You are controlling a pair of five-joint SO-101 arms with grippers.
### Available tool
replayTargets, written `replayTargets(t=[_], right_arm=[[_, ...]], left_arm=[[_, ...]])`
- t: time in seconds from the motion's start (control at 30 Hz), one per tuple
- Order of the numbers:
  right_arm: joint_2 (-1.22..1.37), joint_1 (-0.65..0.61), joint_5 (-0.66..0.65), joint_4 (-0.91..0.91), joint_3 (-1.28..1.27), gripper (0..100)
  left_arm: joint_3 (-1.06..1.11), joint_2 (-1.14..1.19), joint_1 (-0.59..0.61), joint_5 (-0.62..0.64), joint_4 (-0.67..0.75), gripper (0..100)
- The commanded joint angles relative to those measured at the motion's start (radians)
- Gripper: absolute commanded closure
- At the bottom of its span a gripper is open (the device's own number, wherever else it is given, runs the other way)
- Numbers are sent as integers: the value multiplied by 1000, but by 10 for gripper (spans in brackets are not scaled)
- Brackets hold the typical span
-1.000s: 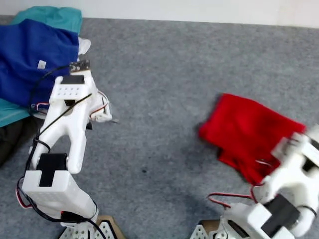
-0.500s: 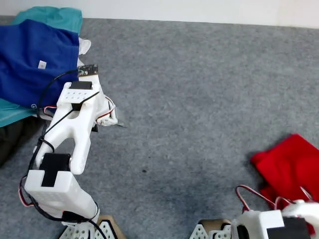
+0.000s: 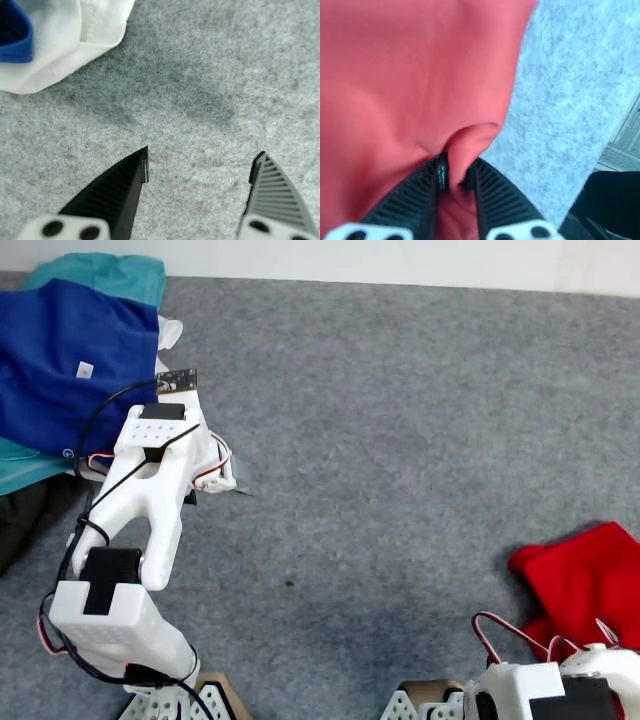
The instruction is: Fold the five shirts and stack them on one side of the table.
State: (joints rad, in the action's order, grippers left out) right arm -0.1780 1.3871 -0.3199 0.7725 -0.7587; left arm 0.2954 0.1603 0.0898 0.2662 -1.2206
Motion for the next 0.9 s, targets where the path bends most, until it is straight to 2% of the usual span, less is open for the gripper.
replayTargets(t=[0.0, 0.13, 0.27, 0.43, 0.6, 0.7, 0.87], right_arm=[[-33, -48, 95, 48, 117, 872], [-35, -87, 150, 194, 249, 745], [-35, -143, 155, 372, 381, 746], [-35, -229, 150, 487, 438, 828], [-35, -280, 121, 483, 352, 991], [-35, -286, 49, 483, 320, 992], [-35, -314, 49, 481, 320, 993]], left_arm=[[-7, -5, -19, -11, 17, 670], [1, -5, -19, -11, 51, 670], [1, -5, -21, -11, 51, 670], [1, -4, -21, -11, 51, 670], [5, -4, -21, -11, 69, 670], [33, -4, -21, -11, 112, 670], [35, -5, -21, -11, 121, 673]])
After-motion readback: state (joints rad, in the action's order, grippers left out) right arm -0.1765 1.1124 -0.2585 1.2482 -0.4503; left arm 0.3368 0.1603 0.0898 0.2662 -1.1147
